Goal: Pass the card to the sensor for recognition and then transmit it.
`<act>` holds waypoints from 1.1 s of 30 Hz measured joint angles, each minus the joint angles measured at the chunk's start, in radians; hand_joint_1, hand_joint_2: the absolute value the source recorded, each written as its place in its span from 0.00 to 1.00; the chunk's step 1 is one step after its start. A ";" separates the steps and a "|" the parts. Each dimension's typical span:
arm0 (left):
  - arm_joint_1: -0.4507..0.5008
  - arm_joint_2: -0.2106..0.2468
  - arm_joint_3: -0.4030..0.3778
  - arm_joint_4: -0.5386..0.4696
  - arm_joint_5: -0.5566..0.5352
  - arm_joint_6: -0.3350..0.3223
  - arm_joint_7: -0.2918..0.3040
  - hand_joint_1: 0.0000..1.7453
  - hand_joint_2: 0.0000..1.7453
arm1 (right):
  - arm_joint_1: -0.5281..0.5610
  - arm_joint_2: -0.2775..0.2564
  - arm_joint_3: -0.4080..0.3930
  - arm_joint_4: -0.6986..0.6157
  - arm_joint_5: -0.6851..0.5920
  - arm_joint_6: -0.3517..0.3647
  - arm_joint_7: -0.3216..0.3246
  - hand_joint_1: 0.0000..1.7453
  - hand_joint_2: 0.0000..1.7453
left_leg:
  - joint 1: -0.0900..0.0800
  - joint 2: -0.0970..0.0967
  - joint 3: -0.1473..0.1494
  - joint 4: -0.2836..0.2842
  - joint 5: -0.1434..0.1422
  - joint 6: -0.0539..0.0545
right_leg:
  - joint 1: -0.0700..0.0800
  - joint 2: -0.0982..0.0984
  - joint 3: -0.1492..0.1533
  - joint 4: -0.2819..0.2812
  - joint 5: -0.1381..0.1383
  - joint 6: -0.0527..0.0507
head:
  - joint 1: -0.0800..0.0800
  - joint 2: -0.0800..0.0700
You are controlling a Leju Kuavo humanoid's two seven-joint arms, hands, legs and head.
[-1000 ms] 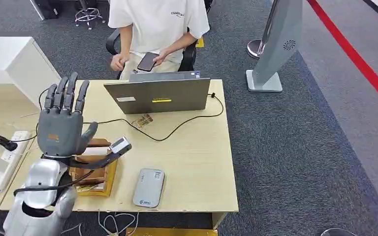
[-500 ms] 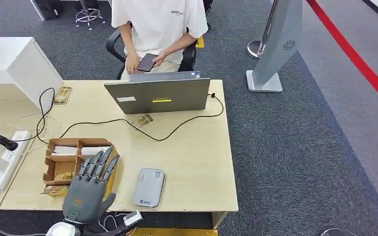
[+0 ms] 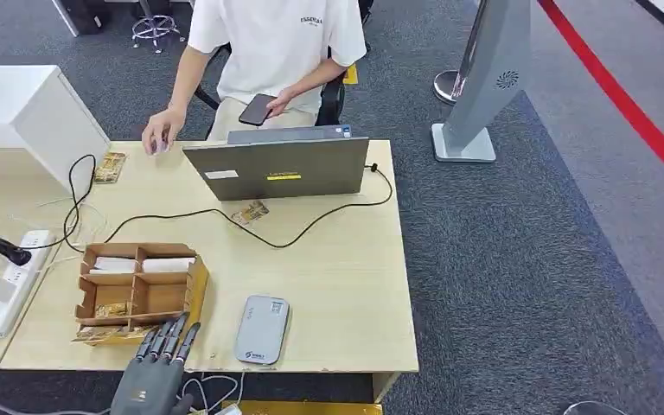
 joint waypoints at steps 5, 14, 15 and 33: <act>0.022 0.001 0.020 0.002 -0.014 0.020 0.026 0.00 1.00 | 0.002 0.000 0.000 0.000 0.009 0.003 0.009 0.00 1.00 | 0.000 0.000 0.000 0.000 0.000 0.000 | 0.000 0.000 0.000 0.000 0.000 0.000 | 0.000 0.000; 0.033 -0.014 0.039 0.002 -0.051 0.074 0.037 0.00 1.00 | 0.005 0.001 0.000 0.000 0.017 0.003 0.000 0.00 1.00 | 0.000 0.000 0.000 0.000 0.000 0.000 | 0.000 0.000 0.000 0.000 0.000 0.000 | 0.000 0.000; 0.033 -0.018 0.042 0.002 -0.054 0.077 0.037 0.00 1.00 | 0.005 0.001 0.000 0.000 0.017 0.003 -0.003 0.00 1.00 | 0.000 0.000 0.000 0.000 0.000 0.000 | 0.000 0.000 0.000 0.000 0.000 0.000 | 0.000 0.000; 0.032 -0.055 0.085 0.017 -0.099 0.393 0.007 0.00 1.00 | 0.005 0.006 -0.005 0.000 0.047 0.006 -0.017 0.00 1.00 | 0.000 0.000 0.000 0.000 0.000 0.000 | 0.000 0.000 0.000 0.000 0.000 0.000 | 0.000 0.000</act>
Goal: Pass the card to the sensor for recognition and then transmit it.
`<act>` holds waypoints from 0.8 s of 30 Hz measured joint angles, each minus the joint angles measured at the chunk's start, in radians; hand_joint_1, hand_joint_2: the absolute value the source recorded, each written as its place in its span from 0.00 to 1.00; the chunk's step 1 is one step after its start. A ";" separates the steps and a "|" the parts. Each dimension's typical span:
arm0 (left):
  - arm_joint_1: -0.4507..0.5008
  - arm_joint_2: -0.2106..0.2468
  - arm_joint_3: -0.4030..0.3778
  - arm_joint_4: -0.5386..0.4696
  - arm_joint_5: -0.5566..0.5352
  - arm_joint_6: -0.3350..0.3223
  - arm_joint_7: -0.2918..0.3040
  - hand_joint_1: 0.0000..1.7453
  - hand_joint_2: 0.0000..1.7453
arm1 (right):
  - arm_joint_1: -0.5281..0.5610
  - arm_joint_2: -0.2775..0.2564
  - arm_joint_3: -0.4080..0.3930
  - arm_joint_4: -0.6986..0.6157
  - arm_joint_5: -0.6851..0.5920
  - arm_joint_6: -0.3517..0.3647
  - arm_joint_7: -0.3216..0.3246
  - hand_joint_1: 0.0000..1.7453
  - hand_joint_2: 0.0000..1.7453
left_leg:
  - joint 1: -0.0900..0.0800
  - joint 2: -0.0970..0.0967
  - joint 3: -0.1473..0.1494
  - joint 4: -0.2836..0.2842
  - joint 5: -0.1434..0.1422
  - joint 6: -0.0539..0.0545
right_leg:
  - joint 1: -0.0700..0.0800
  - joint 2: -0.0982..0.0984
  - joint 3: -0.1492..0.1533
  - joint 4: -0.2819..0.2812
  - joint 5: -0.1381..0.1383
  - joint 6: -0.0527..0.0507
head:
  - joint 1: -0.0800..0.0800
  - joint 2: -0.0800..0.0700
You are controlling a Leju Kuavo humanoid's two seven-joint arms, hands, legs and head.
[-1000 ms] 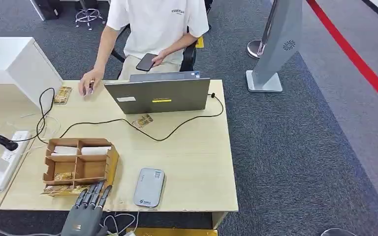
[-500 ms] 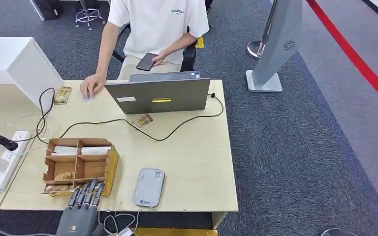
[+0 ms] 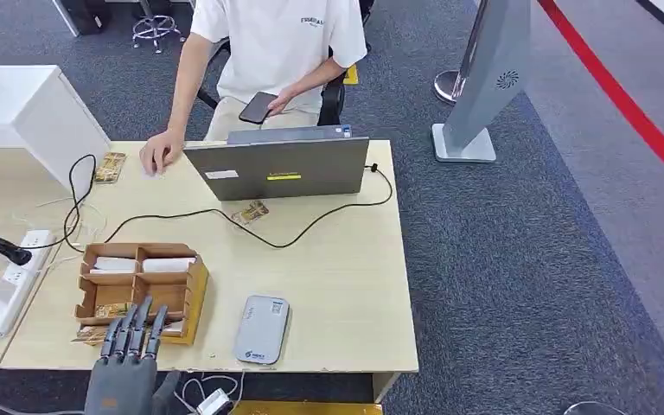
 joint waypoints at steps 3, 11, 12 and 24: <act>0.000 0.003 0.015 0.000 0.000 -0.002 0.009 0.00 1.00 | 0.000 0.000 -0.001 0.000 0.001 0.000 0.000 0.00 1.00 | 0.000 0.000 0.000 0.000 0.000 0.000 | 0.000 0.000 0.000 0.000 0.000 0.000 | 0.000 0.000; 0.005 0.003 0.061 0.000 0.000 -0.029 0.018 0.00 1.00 | 0.000 0.003 -0.003 0.000 0.004 0.000 0.006 0.00 1.00 | 0.000 0.000 0.000 0.000 0.000 0.000 | 0.000 0.000 0.000 0.000 0.000 0.000 | 0.000 0.000; 0.006 0.002 0.066 0.000 0.000 -0.031 0.018 0.00 1.00 | 0.000 0.003 -0.003 0.000 0.004 0.000 0.006 0.00 1.00 | 0.000 0.000 0.000 0.000 0.000 0.000 | 0.000 0.000 0.000 0.000 0.000 0.000 | 0.000 0.000; 0.020 -0.027 0.148 0.000 0.000 -0.021 -0.023 0.00 1.00 | 0.000 0.003 -0.004 0.000 0.017 0.003 -0.008 0.00 1.00 | 0.000 0.000 0.000 0.000 0.000 0.000 | 0.000 0.000 0.000 0.000 0.000 0.000 | 0.000 0.000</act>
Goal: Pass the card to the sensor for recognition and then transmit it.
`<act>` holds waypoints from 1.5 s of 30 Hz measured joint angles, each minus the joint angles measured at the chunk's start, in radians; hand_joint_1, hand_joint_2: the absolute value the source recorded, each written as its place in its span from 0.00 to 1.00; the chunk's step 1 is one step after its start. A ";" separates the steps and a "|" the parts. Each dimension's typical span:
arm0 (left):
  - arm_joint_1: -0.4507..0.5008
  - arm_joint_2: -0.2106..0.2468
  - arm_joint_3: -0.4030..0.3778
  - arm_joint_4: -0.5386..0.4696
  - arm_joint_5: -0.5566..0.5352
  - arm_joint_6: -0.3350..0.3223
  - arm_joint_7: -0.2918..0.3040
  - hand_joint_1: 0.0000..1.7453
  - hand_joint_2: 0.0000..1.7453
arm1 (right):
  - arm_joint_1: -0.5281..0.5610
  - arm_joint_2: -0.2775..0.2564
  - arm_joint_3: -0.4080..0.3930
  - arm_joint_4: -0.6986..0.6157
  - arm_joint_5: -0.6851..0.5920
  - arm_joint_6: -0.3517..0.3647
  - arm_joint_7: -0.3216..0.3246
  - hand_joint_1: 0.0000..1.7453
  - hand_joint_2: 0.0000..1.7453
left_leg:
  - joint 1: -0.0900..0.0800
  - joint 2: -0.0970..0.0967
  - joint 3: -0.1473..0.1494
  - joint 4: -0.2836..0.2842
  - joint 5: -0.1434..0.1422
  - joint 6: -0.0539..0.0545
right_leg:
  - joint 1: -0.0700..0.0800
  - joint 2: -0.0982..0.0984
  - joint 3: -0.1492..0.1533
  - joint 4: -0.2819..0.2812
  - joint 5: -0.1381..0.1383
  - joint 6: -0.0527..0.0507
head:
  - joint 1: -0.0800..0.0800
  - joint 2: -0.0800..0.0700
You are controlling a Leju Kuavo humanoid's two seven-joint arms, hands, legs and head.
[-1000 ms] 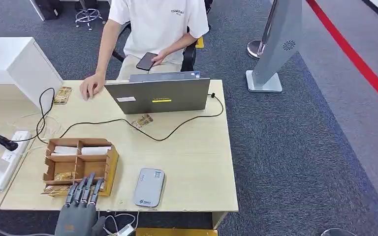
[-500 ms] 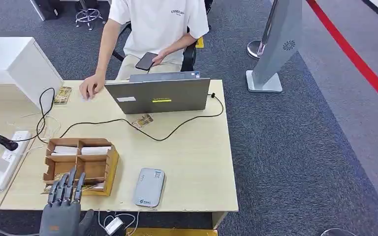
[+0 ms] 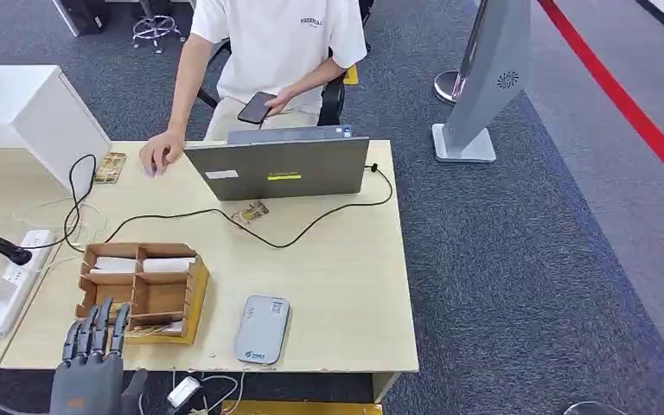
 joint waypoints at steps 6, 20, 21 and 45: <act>0.000 -0.010 0.019 0.002 0.000 0.005 -0.009 0.00 1.00 | 0.000 0.000 0.000 0.000 0.004 0.003 -0.001 0.00 1.00 | 0.000 0.000 0.000 0.000 0.000 0.000 | 0.000 0.000 0.000 0.000 0.000 0.000 | 0.000 0.000; -0.059 -0.078 0.147 0.136 0.000 0.078 -0.118 0.00 1.00 | -0.001 0.000 0.000 0.000 0.025 0.008 0.002 0.00 1.00 | 0.000 0.000 0.000 0.000 0.000 0.000 | 0.000 0.000 0.000 0.000 0.000 0.000 | 0.000 0.000; -0.062 -0.080 0.150 0.143 0.000 0.077 -0.118 0.00 1.00 | -0.001 0.000 0.000 0.000 0.026 0.008 0.002 0.00 1.00 | 0.000 0.000 0.000 0.000 0.000 0.000 | 0.000 0.000 0.000 0.000 0.000 0.000 | 0.000 0.000; -0.152 -0.092 0.160 0.309 0.000 0.133 -0.095 0.00 1.00 | -0.002 0.000 0.000 0.000 0.049 0.011 0.002 0.00 1.00 | 0.000 0.000 0.000 0.000 0.000 0.000 | 0.000 0.000 0.000 0.000 0.000 0.000 | 0.000 0.000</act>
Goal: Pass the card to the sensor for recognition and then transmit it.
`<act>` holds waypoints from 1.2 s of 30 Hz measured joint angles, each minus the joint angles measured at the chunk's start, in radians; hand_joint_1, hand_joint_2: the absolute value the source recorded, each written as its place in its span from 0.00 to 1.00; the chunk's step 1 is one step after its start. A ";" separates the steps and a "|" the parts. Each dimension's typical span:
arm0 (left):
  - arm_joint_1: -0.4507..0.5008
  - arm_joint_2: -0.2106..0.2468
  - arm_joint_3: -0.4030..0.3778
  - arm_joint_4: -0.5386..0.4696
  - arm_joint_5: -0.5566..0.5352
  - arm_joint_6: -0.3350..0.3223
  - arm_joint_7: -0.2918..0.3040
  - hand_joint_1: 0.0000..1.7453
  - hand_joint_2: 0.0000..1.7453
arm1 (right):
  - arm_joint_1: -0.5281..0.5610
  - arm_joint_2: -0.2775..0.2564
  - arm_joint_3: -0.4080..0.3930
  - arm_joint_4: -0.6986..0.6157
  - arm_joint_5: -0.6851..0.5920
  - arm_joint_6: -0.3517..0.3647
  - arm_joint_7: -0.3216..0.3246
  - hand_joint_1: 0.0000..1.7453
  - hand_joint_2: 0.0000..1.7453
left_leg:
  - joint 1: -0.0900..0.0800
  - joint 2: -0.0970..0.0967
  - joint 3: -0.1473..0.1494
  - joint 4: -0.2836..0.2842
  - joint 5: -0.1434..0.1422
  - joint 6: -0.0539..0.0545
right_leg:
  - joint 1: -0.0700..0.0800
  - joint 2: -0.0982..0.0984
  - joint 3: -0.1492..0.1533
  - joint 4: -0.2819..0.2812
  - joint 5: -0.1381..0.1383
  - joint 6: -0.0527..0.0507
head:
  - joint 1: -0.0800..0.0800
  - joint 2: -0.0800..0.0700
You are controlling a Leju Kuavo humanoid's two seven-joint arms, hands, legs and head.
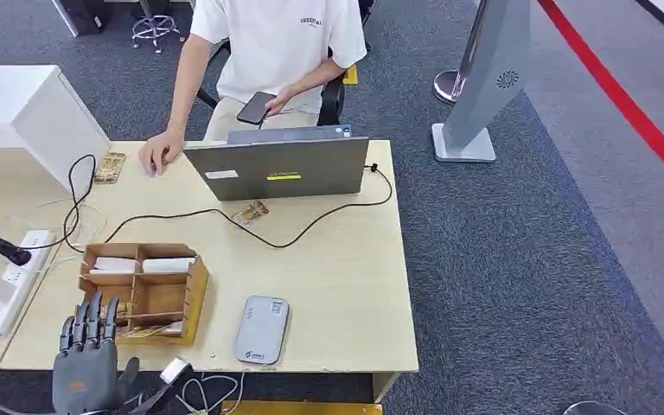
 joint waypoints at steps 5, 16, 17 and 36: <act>-0.010 0.001 -0.017 0.008 0.000 0.008 0.004 0.00 1.00 | -0.001 0.000 0.000 0.000 0.003 0.000 0.000 0.00 1.00 | 0.000 0.000 0.000 0.000 0.000 0.000 | 0.000 0.000 0.000 0.000 0.000 0.000 | 0.000 0.000; -0.022 0.008 -0.067 0.005 0.000 0.011 0.008 0.00 1.00 | -0.002 0.000 0.000 0.000 0.007 -0.001 -0.003 0.00 1.00 | 0.000 0.000 0.000 0.000 0.000 0.000 | 0.000 0.000 0.000 0.000 0.000 0.000 | 0.000 0.000; -0.024 0.008 -0.074 0.005 0.000 0.011 0.008 0.00 1.00 | -0.002 0.000 0.000 0.000 0.007 -0.001 -0.003 0.00 1.00 | 0.000 0.000 0.000 0.000 0.000 0.000 | 0.000 0.000 0.000 0.000 0.000 0.000 | 0.000 0.000; -0.046 0.031 -0.147 -0.042 0.000 -0.044 0.076 0.00 1.00 | -0.002 0.000 0.000 0.000 0.005 -0.002 -0.001 0.00 1.00 | 0.000 0.000 0.000 0.000 0.000 0.000 | 0.000 0.000 0.000 0.000 0.000 0.000 | 0.000 0.000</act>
